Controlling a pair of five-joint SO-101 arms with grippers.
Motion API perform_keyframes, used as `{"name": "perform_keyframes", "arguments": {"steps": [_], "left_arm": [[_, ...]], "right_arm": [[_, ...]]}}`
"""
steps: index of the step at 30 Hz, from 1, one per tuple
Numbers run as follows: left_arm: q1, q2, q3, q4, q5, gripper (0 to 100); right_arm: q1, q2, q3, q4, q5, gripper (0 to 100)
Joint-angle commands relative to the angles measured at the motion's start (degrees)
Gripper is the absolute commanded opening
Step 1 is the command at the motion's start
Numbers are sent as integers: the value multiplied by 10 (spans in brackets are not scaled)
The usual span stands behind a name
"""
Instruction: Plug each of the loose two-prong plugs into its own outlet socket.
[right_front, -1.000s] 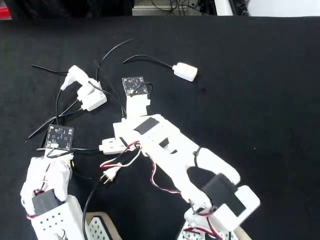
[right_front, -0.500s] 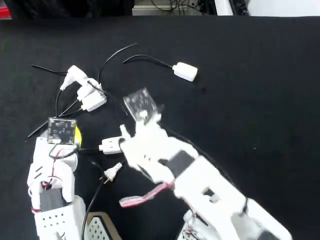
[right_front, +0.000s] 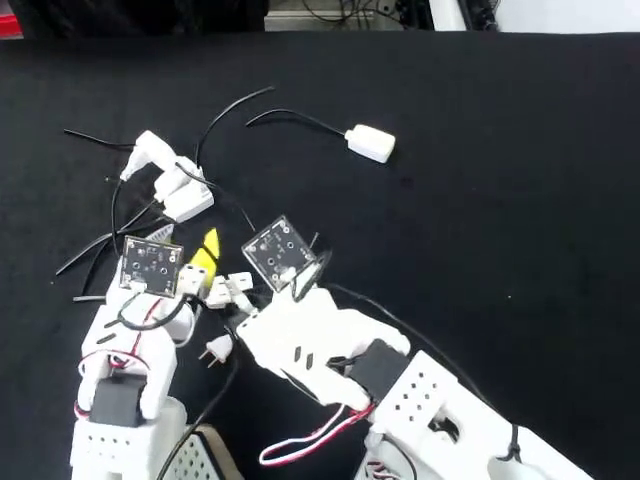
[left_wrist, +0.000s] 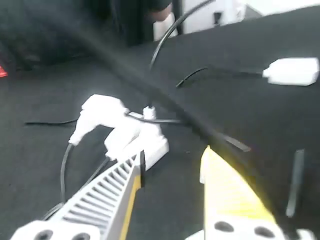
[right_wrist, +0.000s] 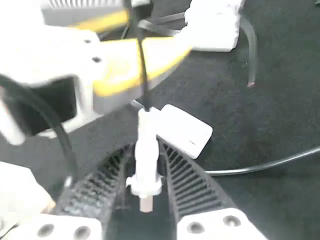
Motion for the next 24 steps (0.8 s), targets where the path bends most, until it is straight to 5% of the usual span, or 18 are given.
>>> {"name": "perform_keyframes", "arguments": {"steps": [1, 9, 20, 24], "left_arm": [[51, -4, -75, 55, 11, 198], [111, -4, -109, 147, -74, 195], [-45, -4, -102, 155, -76, 198], [-89, -4, -96, 210, -149, 195]], "right_arm": [[-11, -13, 4, -24, 6, 12], [-9, -13, 7, -28, 6, 12], [7, -14, 3, -29, 4, 12], [69, -15, -10, -40, -5, 12]]}}
